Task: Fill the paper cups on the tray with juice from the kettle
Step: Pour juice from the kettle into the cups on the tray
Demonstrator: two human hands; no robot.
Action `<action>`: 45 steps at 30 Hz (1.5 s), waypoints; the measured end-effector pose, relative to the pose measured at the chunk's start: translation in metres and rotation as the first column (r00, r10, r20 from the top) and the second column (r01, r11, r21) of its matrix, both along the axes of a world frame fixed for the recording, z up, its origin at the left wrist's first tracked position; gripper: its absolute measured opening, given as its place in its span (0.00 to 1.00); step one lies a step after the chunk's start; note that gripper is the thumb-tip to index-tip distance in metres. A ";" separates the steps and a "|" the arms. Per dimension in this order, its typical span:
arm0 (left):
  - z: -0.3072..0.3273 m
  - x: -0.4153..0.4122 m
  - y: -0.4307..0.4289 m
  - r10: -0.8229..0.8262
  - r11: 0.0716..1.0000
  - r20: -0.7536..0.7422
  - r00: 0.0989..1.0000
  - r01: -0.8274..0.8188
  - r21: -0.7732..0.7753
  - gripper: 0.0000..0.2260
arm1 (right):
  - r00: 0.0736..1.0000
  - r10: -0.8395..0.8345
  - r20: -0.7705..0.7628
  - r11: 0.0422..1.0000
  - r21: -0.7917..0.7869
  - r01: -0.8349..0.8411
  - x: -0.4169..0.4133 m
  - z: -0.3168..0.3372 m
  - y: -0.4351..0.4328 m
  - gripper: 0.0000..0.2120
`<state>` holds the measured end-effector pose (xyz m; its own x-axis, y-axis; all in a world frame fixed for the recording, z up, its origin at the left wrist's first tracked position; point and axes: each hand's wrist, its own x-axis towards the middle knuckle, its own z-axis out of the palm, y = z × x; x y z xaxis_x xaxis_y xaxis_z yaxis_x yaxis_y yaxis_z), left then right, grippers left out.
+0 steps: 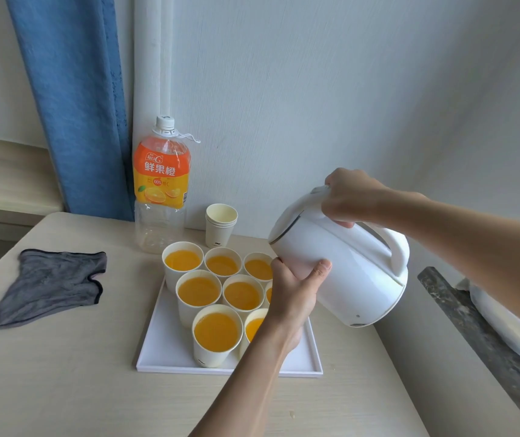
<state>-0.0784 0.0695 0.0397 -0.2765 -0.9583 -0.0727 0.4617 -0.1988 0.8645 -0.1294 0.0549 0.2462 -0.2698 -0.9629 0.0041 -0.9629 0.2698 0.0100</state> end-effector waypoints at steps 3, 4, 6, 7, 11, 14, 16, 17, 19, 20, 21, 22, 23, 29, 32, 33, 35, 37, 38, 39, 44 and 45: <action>0.003 0.009 0.001 0.032 0.999 0.004 0.999 -0.032 0.011 0.37 | 1.000 0.030 0.002 1.000 -0.009 -0.030 0.010 -0.001 -0.002 0.12; 0.005 0.013 0.000 0.043 0.999 0.004 0.999 -0.043 0.017 0.36 | 0.999 0.040 0.002 0.999 -0.010 -0.040 0.014 -0.001 -0.003 0.12; 0.007 0.021 0.000 0.065 0.997 0.001 0.998 -0.065 0.031 0.33 | 0.998 0.060 -0.003 0.998 -0.011 -0.060 0.022 -0.002 -0.007 0.12; 0.008 0.025 -0.001 0.075 0.997 0.000 0.997 -0.075 0.037 0.33 | 0.997 0.071 -0.011 0.997 -0.013 -0.071 0.026 -0.002 -0.009 0.13; 0.009 0.036 -0.003 0.092 0.993 0.003 0.996 -0.092 0.072 0.28 | 0.992 0.116 -0.054 0.993 -0.003 -0.116 0.046 -0.004 -0.018 0.15; 0.006 0.041 -0.006 0.100 0.988 -0.032 0.994 -0.095 0.124 0.28 | 0.985 0.153 -0.079 0.988 0.006 -0.153 0.058 -0.007 -0.022 0.12; 0.006 0.045 -0.009 0.112 0.983 -0.059 0.992 -0.102 0.150 0.30 | 0.980 0.176 -0.089 0.984 0.013 -0.175 0.065 -0.007 -0.024 0.10; 0.006 0.046 -0.011 0.110 0.982 -0.075 0.991 -0.097 0.159 0.32 | 0.978 0.184 -0.097 0.983 0.018 -0.183 0.068 -0.007 -0.025 0.10; 0.005 0.048 -0.014 0.106 0.981 -0.108 0.989 -0.086 0.173 0.35 | 0.974 0.194 -0.114 0.981 0.026 -0.192 0.074 -0.008 -0.027 0.10; 0.005 0.050 -0.014 0.102 0.981 -0.124 0.987 -0.079 0.176 0.35 | 0.973 0.199 -0.120 0.980 0.032 -0.196 0.077 -0.008 -0.028 0.09; 0.005 0.051 -0.015 0.097 0.981 -0.136 0.986 -0.072 0.179 0.35 | 0.971 0.206 -0.125 0.979 0.038 -0.203 0.079 -0.008 -0.029 0.08; 0.004 0.052 -0.016 0.094 0.981 -0.146 0.985 -0.067 0.183 0.35 | 0.968 0.215 -0.129 0.977 0.046 -0.210 0.082 -0.009 -0.030 0.07; 0.003 0.053 -0.016 0.091 0.981 -0.154 0.984 -0.062 0.185 0.35 | 0.965 0.224 -0.133 0.974 0.052 -0.219 0.084 -0.008 -0.030 0.05; 0.003 0.054 -0.016 0.080 0.979 -0.179 0.980 -0.044 0.197 0.32 | 0.956 0.251 -0.153 0.967 0.070 -0.243 0.091 -0.005 -0.028 0.05; 0.004 0.053 -0.015 0.069 0.979 -0.187 0.980 -0.031 0.199 0.27 | 0.956 0.248 -0.155 0.968 0.072 -0.240 0.091 -0.005 -0.027 0.05; 0.004 0.053 -0.015 0.065 0.980 -0.190 0.980 -0.027 0.200 0.26 | 0.956 0.247 -0.156 0.969 0.073 -0.238 0.090 -0.005 -0.026 0.05; 0.005 0.052 -0.015 0.061 0.979 -0.192 0.979 -0.022 0.202 0.26 | 0.957 0.242 -0.158 0.970 0.072 -0.234 0.089 -0.006 -0.026 0.05; 0.005 0.052 -0.014 0.059 0.980 -0.190 0.980 -0.020 0.198 0.29 | 0.957 0.238 -0.164 0.971 0.066 -0.230 0.088 -0.006 -0.027 0.03; 0.005 0.051 -0.015 0.058 0.980 -0.185 0.981 -0.020 0.198 0.31 | 0.957 0.235 -0.167 0.972 0.064 -0.227 0.087 -0.007 -0.028 0.03; 0.004 0.051 -0.015 0.057 0.980 -0.182 0.982 -0.021 0.196 0.32 | 0.958 0.232 -0.169 0.972 0.061 -0.225 0.086 -0.008 -0.028 0.03; 0.004 0.052 -0.015 0.052 0.984 -0.157 0.986 -0.024 0.176 0.34 | 0.966 0.214 -0.148 0.977 0.047 -0.209 0.082 -0.009 -0.028 0.03; 0.005 0.052 -0.015 0.050 0.985 -0.149 0.988 -0.024 0.171 0.34 | 0.968 0.207 -0.142 0.978 0.043 -0.203 0.081 -0.009 -0.028 0.03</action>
